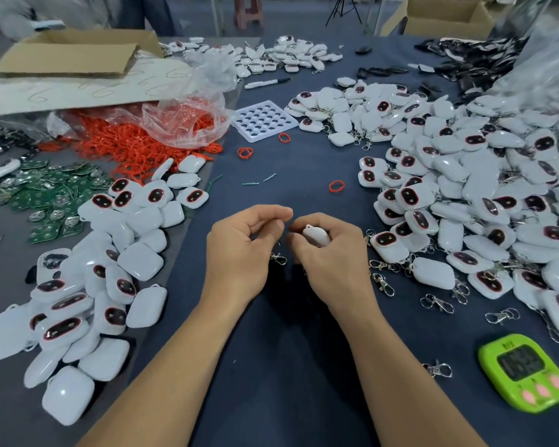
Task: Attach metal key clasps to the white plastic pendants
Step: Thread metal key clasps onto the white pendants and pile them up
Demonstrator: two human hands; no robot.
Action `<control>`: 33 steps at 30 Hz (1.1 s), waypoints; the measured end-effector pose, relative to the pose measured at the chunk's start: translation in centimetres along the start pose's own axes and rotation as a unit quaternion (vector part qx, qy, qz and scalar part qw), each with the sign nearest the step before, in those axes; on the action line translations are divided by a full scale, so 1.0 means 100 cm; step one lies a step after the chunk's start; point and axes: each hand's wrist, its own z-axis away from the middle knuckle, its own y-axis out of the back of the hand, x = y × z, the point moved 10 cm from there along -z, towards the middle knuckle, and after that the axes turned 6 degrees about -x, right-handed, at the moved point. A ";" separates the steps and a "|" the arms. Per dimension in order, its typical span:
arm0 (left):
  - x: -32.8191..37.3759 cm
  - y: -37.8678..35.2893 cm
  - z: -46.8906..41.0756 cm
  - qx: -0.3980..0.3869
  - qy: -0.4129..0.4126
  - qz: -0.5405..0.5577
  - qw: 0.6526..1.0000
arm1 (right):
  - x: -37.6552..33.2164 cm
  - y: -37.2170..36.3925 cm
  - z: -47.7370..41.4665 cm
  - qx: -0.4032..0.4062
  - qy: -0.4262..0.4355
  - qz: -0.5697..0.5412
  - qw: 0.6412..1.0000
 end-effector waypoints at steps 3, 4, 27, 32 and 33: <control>0.002 -0.010 0.001 -0.029 -0.007 0.077 0.997 | 0.000 -0.002 0.000 -0.013 0.004 -0.028 1.000; 0.002 -0.014 0.001 -0.041 -0.006 0.100 0.994 | 0.000 -0.002 0.000 -0.013 0.005 -0.038 0.999; 0.029 0.010 0.009 0.013 -0.098 -0.148 0.984 | -0.006 0.000 0.001 -0.024 0.015 -0.081 0.996; 0.016 0.013 0.003 -0.001 -0.039 -0.103 0.994 | -0.008 -0.003 0.000 -0.053 0.014 -0.132 0.990; 0.009 0.012 0.002 -0.007 -0.016 -0.074 0.997 | -0.007 -0.003 -0.001 -0.060 0.009 -0.149 0.987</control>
